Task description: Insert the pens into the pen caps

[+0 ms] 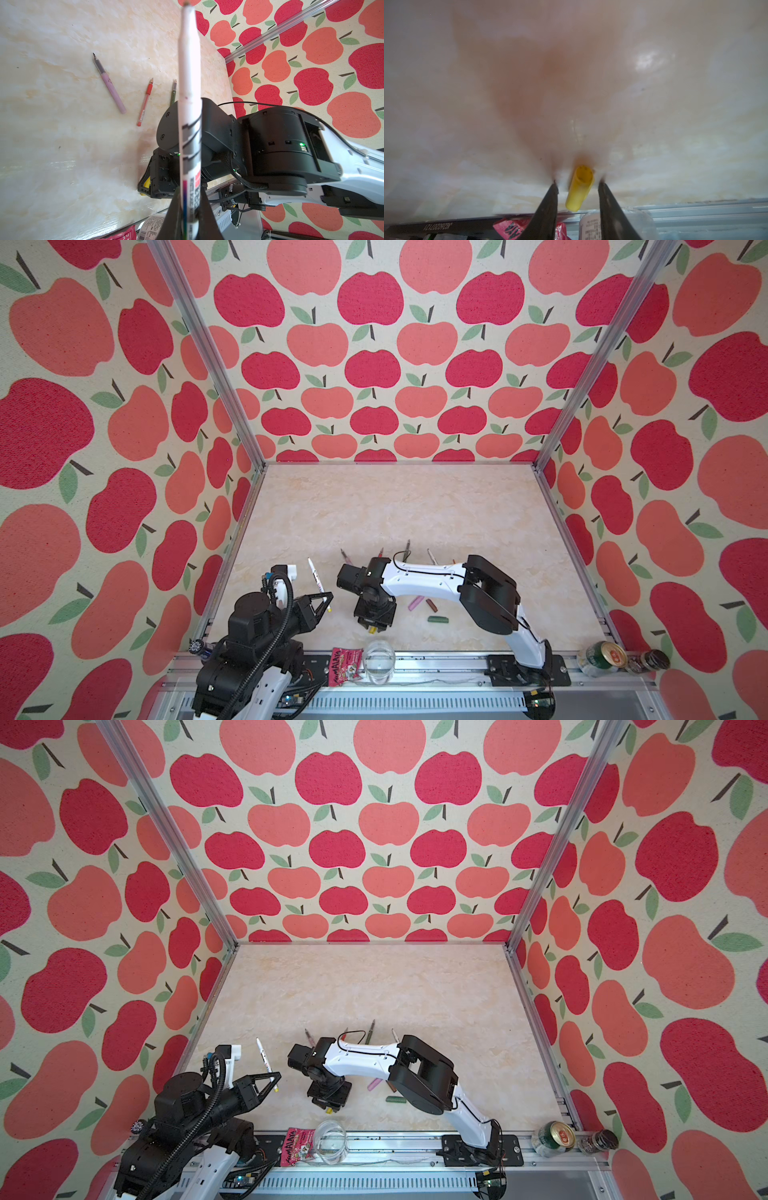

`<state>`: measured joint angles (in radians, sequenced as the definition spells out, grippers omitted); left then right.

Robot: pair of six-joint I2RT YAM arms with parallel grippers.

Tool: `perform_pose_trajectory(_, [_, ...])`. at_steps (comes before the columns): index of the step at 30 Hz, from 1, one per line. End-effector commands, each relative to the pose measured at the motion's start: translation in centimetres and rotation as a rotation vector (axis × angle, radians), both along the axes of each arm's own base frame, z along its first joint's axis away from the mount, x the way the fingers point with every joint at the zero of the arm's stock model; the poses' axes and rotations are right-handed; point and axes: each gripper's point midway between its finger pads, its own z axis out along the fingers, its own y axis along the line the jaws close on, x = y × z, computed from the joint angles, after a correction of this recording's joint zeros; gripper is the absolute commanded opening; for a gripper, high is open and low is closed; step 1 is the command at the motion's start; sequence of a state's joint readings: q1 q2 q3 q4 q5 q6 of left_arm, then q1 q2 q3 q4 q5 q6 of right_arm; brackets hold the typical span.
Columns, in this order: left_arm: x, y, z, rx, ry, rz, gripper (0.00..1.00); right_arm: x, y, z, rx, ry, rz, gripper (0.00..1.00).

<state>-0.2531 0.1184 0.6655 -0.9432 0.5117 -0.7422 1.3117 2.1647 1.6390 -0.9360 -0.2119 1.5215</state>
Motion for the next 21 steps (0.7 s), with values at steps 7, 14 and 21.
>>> perform_pose_trajectory(7, [0.0,0.1,-0.5,0.004,0.002,0.003,0.0,0.9,-1.2,-1.6,-0.051,0.031,-0.037,0.24])
perform_pose_trajectory(14, [0.2,-0.1,-0.6,-0.01,0.01,0.001,0.0,3.9,-3.6,-1.4,-0.097,-0.027,-0.039,0.21])
perform_pose_trajectory(21, [0.8,-0.4,-0.6,-0.01,0.025,-0.003,0.0,7.6,-6.2,-1.9,-0.124,-0.067,-0.033,0.19])
